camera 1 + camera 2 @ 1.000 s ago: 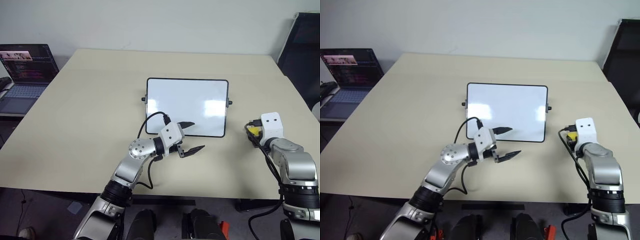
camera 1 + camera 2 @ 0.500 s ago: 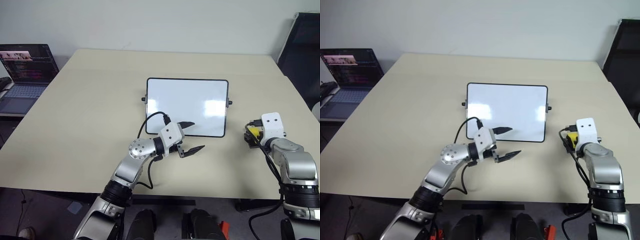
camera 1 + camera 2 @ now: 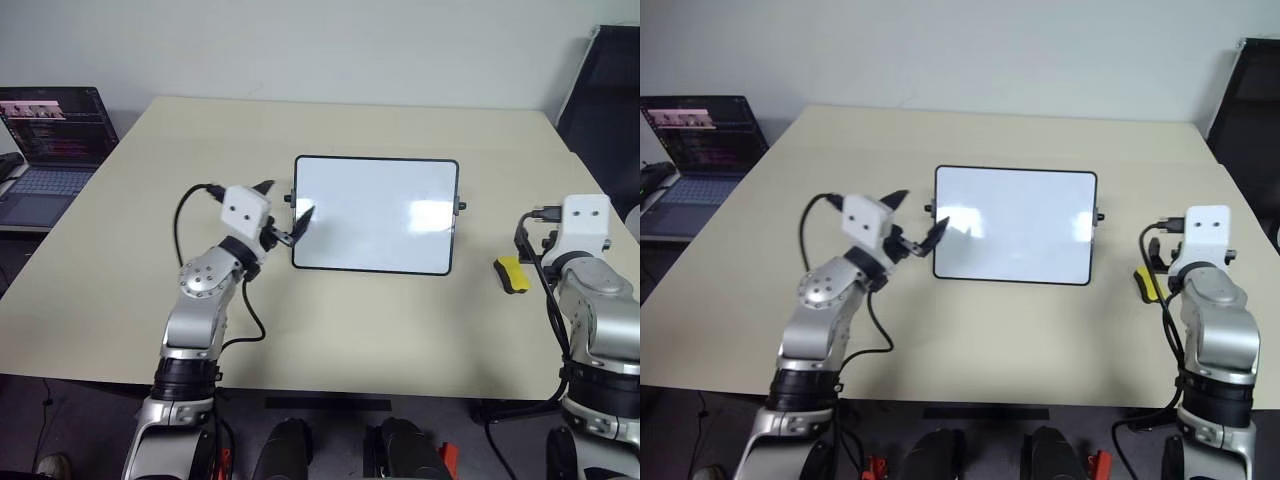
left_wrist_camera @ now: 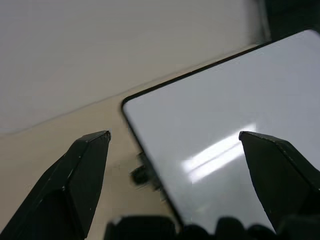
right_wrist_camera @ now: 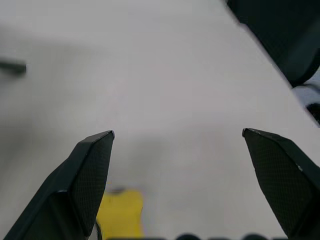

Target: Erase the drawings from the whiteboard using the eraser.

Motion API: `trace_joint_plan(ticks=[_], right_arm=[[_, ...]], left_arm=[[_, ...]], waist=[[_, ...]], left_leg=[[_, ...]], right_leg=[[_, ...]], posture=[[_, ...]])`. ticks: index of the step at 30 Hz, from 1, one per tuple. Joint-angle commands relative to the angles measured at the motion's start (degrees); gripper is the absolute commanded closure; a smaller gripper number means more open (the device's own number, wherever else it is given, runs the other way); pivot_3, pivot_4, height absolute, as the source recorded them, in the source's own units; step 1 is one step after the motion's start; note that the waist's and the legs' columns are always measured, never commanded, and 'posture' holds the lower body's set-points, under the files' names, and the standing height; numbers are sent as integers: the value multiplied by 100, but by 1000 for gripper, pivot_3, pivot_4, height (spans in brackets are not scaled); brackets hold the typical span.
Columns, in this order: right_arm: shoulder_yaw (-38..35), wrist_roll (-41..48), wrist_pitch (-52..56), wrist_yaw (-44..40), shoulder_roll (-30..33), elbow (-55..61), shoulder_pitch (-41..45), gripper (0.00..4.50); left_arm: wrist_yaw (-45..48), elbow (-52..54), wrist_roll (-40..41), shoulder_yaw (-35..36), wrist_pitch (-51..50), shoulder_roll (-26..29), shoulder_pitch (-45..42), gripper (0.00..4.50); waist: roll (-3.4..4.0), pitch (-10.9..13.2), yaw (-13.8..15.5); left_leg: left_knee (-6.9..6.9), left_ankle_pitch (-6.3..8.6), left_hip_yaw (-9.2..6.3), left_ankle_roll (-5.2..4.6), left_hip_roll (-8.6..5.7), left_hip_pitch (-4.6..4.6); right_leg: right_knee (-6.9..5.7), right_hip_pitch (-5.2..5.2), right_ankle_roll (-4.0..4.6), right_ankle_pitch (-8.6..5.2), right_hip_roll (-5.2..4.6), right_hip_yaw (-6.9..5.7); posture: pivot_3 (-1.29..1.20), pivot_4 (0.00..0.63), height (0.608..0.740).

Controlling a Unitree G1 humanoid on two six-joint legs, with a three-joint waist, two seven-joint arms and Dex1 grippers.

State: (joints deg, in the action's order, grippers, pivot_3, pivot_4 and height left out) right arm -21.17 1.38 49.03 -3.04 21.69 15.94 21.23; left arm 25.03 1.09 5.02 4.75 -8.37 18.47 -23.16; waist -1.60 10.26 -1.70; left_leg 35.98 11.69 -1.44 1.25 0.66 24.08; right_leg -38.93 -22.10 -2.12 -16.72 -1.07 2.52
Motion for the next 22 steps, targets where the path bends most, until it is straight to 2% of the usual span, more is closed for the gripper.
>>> trace_joint_plan(ticks=[1, 7, 11, 16, 22], right_arm=[[-468, 43, -1207, 261, -199, 149, -409, 18], [-810, -34, -2999, 578, -431, -523, -1267, 18], [-919, -107, -3774, 802, -395, -1147, -1543, 18], [-908, -38, -4092, 801, -425, -1317, -1922, 18], [-811, 49, -3995, 724, -442, -980, -2236, 18]], left_arm=[[-525, 370, -169, 373, -37, 130, 351, 0], [-1686, 377, -394, 1219, 131, 37, 1262, 0], [-2292, 231, -521, 1550, 244, -74, 1687, 0], [-2437, 195, -458, 1551, 237, -154, 1923, 0], [-2329, 240, -389, 1395, 175, -145, 1841, 0]], waist=[[1, 0, 8], [-1, -1, 3], [1, -1, -2], [0, -2, 8], [0, -2, 16]], left_leg=[[0, 0, -1, 0, 0, 0], [1, 0, 3, 0, 4, -11], [2, -1, 8, 0, 7, -20], [7, -1, 9, -1, 5, -25], [6, -1, 9, -1, 5, -26]], right_leg=[[-1, 0, 0, 0, 0, -1], [-4, 6, 1, 0, -1, 3], [-6, 10, 3, 0, -1, 8], [-3, 19, 2, -1, -1, 7], [-1, 23, 2, -2, -1, 7]], posture=[[0, 150, 740], [0, 150, 740], [0, 150, 740], [0, 150, 740], [0, 150, 740]])
